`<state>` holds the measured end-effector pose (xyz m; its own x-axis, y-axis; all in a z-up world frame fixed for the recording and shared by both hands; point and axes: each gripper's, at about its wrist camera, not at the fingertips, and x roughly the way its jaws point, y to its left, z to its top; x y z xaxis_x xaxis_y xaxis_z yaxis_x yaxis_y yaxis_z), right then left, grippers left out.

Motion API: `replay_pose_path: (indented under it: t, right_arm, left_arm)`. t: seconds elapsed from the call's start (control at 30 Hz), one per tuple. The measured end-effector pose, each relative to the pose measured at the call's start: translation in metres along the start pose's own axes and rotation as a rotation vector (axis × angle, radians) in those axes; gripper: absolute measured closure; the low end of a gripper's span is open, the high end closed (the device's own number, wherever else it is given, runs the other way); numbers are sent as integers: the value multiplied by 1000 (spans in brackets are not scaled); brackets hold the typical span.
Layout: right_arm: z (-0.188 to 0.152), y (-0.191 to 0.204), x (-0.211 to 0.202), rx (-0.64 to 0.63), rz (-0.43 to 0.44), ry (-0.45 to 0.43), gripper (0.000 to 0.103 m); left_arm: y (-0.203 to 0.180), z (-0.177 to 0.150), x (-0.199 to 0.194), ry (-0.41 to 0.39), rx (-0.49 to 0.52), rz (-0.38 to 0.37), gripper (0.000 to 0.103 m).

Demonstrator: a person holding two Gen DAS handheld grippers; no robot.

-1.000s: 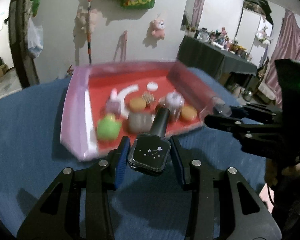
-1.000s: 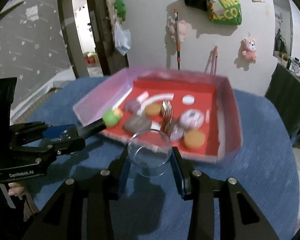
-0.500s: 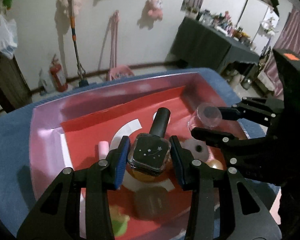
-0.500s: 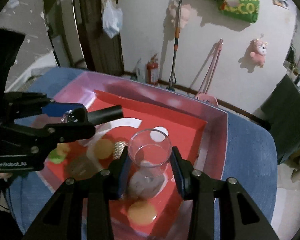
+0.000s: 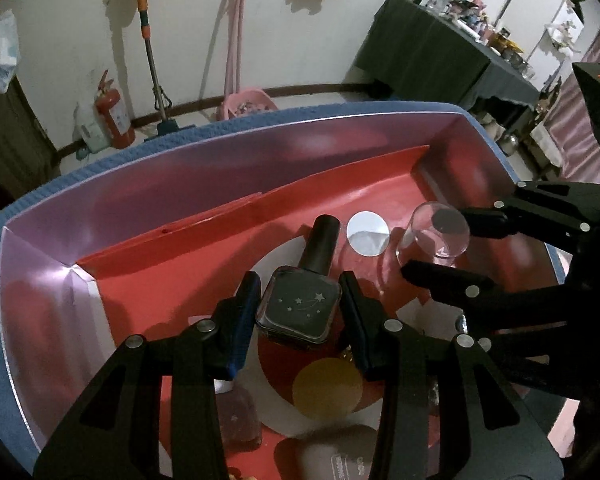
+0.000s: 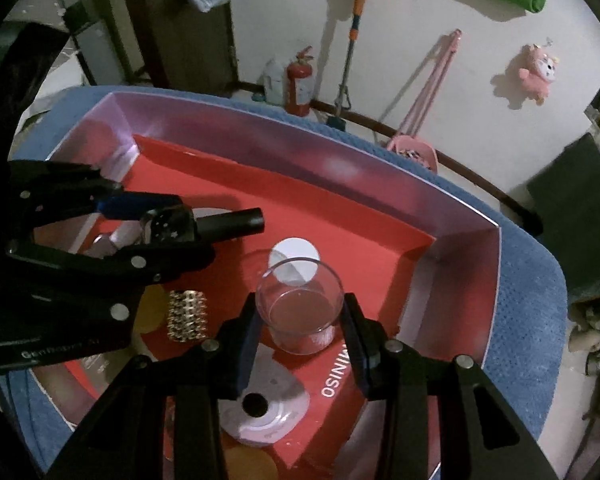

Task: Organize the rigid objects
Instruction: 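Lower the stamp and clear cup into the pink box and open both tools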

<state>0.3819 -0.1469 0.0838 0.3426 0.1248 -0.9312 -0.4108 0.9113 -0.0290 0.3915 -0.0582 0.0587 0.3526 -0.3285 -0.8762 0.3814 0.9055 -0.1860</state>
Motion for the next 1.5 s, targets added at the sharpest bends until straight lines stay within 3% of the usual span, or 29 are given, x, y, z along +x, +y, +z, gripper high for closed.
replay_pose_path:
  t: [0.5,1.1,1.2,1.33,1.5]
  right_arm:
    - [16,3,21,-3,-13,72,61]
    - [16,6,20,-7,-20,71,58]
    - [16,4,20,0,-17,71,55]
    - [16,-1,20,9,-9,70,51]
    - [13,-2,17,17,-12,60,44]
  left_arm:
    - [4,4,8,28,-37,-7,65]
    - [5,4,6,21,-29,-11,64]
    - [9,6,2,2,-41,-27,62]
    - [12,8,-1,-6,-60,-32,49]
    - [13,9,-5,-12,-61,-21,46]
